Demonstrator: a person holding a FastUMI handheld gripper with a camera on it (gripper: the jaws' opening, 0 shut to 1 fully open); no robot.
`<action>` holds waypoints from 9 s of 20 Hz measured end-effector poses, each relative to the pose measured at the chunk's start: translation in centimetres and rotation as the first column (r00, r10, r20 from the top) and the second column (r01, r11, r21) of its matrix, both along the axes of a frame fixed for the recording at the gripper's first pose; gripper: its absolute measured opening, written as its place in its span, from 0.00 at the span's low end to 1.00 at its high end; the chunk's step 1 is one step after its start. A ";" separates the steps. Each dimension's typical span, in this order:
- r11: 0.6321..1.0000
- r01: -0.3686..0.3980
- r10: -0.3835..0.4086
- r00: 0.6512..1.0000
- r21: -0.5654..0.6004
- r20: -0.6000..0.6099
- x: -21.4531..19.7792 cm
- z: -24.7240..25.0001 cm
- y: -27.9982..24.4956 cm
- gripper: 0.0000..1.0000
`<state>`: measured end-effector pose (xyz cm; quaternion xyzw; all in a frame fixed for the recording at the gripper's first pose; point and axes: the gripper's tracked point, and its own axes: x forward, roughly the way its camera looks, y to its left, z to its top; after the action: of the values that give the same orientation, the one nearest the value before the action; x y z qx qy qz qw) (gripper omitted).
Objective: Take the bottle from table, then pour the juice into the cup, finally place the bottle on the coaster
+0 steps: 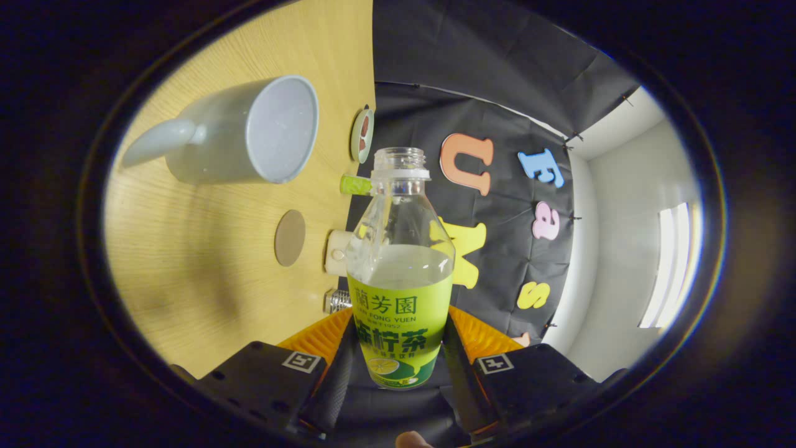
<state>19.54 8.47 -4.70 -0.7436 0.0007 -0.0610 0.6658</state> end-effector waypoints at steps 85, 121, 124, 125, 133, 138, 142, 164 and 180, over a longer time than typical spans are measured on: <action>0.923 0.017 0.043 0.988 -0.385 0.146 0.1 10.8 0.7 0.76; 0.239 0.049 0.273 0.955 0.970 -0.115 -1.7 1.5 2.0 0.77; 0.062 0.079 0.327 0.940 0.995 -0.095 -1.7 0.8 2.5 0.77; 0.022 0.095 0.341 0.935 0.995 -0.097 -1.5 0.8 2.7 0.77; -0.084 0.072 0.340 0.940 0.994 -0.039 3.2 4.9 0.4 0.76; -0.105 0.126 0.380 0.922 0.986 -0.077 8.3 3.9 1.7 0.77; -0.077 0.157 0.415 0.903 0.985 -0.111 11.7 1.4 3.1 0.77; -0.018 0.315 0.445 0.852 0.949 -0.274 17.7 -10.4 5.1 0.80; -0.096 0.309 0.388 0.887 0.946 -0.250 12.9 -7.2 3.3 1.00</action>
<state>32.49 11.81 -11.88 0.0095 0.1789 0.1584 0.9710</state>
